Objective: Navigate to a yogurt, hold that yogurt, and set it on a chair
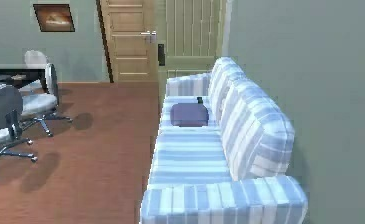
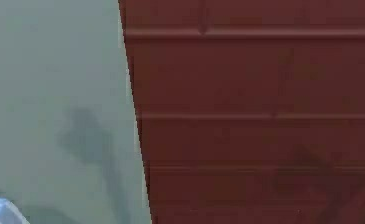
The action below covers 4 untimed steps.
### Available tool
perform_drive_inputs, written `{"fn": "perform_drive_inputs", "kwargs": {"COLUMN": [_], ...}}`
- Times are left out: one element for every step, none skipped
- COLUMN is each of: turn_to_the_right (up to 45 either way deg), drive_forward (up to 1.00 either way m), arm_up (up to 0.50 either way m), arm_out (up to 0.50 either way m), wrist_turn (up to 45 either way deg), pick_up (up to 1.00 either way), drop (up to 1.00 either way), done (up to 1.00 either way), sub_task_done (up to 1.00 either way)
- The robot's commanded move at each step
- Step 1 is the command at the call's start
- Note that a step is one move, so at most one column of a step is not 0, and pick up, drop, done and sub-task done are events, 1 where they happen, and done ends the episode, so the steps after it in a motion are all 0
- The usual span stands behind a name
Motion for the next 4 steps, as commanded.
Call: {"fn": "perform_drive_inputs", "kwargs": {"turn_to_the_right": [-45.0, -45.0, -6.0, 0.0], "drive_forward": [0.00, 0.00, 0.00, 1.00], "arm_up": [0.00, 0.00, 0.00, 0.00], "arm_out": [0.00, 0.00, 0.00, 0.00], "wrist_turn": [0.0, 0.0, 0.0, 0.0], "pick_up": [0.00, 0.00, 0.00, 0.00], "drop": [0.00, 0.00, 0.00, 0.00], "done": [0.00, 0.00, 0.00, 0.00], "sub_task_done": [0.00, 0.00, 0.00, 0.00]}}
